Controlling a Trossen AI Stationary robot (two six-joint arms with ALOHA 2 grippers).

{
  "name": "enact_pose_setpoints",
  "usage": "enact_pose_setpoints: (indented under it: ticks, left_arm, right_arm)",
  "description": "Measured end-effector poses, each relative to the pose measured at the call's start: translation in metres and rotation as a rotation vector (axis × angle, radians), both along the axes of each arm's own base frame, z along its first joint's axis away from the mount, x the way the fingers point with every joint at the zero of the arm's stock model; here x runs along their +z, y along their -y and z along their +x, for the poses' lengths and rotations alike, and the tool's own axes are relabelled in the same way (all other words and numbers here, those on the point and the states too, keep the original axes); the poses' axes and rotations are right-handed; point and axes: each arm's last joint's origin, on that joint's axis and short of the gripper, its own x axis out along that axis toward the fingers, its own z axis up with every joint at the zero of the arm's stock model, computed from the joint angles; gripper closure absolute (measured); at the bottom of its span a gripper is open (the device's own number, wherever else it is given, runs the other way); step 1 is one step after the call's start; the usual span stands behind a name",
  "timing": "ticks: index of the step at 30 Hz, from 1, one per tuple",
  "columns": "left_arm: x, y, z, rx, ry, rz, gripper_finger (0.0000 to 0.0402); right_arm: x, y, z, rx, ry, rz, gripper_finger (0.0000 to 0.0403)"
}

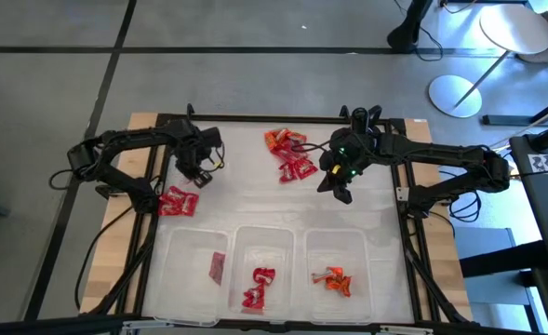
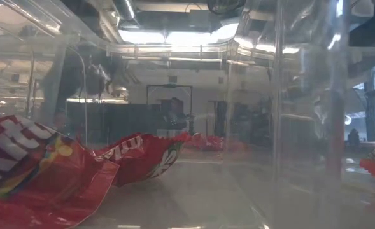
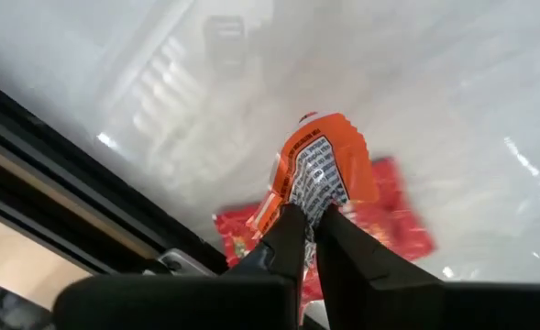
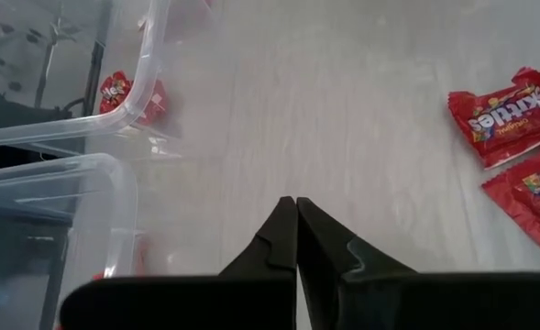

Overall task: Sort candy
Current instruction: Put the orange candy into the right transparent bin

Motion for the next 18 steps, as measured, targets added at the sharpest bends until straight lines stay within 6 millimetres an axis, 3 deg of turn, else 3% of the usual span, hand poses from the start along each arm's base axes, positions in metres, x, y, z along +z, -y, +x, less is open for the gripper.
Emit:
enact_pose_setpoints:
  ticks: [7, 15, 18]
  left_arm:
    - [0.066, 0.007, 0.037, -0.126, 0.214, 0.061, 0.0392]
    - [0.141, 0.044, 0.081, -0.321, 0.611, 0.191, 0.0391]
    - [0.161, 0.063, 0.096, -0.381, 0.788, 0.227, 0.0394]
  right_arm:
    - [0.01, 0.003, 0.002, -0.059, 0.011, -0.03, 0.04]
    - [0.027, 0.023, 0.004, -0.217, 0.079, -0.022, 0.04]
    - [0.027, 0.035, 0.002, -0.356, 0.07, -0.028, 0.04]
